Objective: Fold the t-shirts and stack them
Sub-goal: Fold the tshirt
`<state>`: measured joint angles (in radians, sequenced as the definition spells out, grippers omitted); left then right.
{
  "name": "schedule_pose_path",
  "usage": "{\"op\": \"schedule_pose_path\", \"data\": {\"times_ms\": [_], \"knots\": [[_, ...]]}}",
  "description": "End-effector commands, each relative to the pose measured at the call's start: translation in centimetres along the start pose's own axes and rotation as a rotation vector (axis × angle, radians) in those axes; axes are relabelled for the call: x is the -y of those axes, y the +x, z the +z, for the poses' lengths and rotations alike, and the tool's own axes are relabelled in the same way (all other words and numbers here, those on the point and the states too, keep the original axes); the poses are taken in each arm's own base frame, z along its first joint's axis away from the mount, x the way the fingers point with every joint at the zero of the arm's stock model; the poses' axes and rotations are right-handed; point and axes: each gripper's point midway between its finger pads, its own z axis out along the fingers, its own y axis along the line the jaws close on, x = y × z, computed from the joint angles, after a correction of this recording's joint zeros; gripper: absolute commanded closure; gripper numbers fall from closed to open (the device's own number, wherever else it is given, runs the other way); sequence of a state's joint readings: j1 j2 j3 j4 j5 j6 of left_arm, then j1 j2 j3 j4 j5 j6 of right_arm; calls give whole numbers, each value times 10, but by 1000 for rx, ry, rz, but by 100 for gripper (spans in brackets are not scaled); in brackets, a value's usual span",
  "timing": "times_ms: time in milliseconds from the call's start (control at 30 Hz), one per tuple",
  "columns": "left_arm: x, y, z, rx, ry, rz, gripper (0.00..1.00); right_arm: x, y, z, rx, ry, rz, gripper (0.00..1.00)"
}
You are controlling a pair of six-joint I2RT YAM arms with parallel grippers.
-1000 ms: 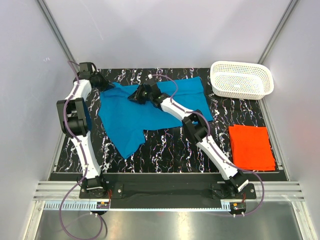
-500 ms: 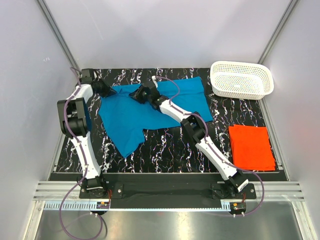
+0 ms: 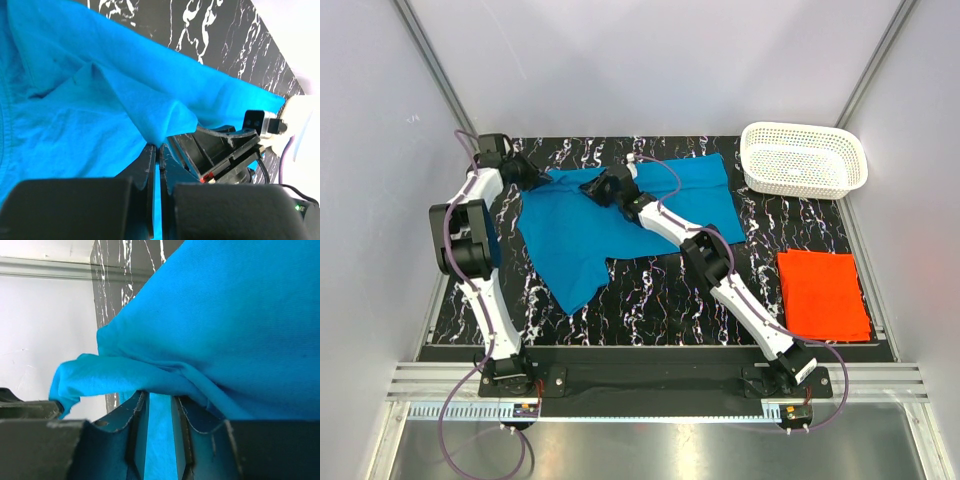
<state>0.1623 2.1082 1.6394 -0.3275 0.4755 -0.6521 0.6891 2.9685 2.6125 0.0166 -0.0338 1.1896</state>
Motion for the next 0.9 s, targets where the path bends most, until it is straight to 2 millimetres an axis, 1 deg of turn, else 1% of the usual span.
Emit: {"op": "schedule_pose_path", "data": {"times_ms": [0, 67, 133, 233, 300, 333, 400, 467, 500, 533, 567, 600, 633, 667, 700, 733, 767, 800, 833, 867], "knots": [[25, -7, -22, 40, 67, 43, 99, -4, -3, 7, 53, -27, 16, 71], [26, -6, -25, 44, 65, 50, 99, -4, -4, 7, 53, -33, 16, 73], [26, -3, -26, 38, 66, 46, 98, -2, -4, 8, 48, -33, 15, 81], [26, -1, -26, 32, 69, 45, 98, -5, -3, 7, 46, -43, 4, 88], [24, 0, -26, 30, 66, 43, 99, -9, 2, 5, 14, -62, -9, 92], [24, 0, -26, 32, 65, 45, 99, -11, 4, 5, 7, -69, -16, 96], [24, 2, -27, 29, 65, 47, 99, -22, 4, 1, -13, -102, -30, 99], [25, 1, -29, 34, 67, 50, 99, -30, 4, -3, -25, -122, -38, 100], [25, 1, -30, 32, 68, 48, 99, -45, 2, -9, -34, -145, -52, 100], [26, 1, -30, 30, 70, 50, 99, -44, 3, -11, -44, -138, -56, 100], [26, 2, -31, 24, 68, 52, 99, -66, 0, -20, -57, -170, -64, 100], [25, 2, -33, 23, 61, 50, 99, -71, 0, -24, -64, -176, -94, 100], [23, 3, -33, 15, 58, 46, 99, -60, 4, -26, -85, -145, -106, 100], [22, 5, -34, 5, 50, 48, 99, -78, -2, -37, -95, -171, -120, 100], [21, 5, -35, 5, 45, 49, 99, -62, 3, -39, -120, -134, -123, 100], [20, 6, -36, 0, 42, 49, 99, -62, 1, -43, -128, -127, -119, 100], [18, 9, -37, -12, 36, 46, 99, -70, -2, -50, -143, -140, -120, 100], [16, 9, -38, -16, 32, 43, 99, -62, 0, -52, -166, -127, -118, 100], [16, 10, -39, -21, 31, 44, 100, -61, 2, -54, -188, -127, -120, 100], [14, 12, -40, -30, 22, 46, 99, -66, 3, -60, -213, -139, -128, 100]]}}
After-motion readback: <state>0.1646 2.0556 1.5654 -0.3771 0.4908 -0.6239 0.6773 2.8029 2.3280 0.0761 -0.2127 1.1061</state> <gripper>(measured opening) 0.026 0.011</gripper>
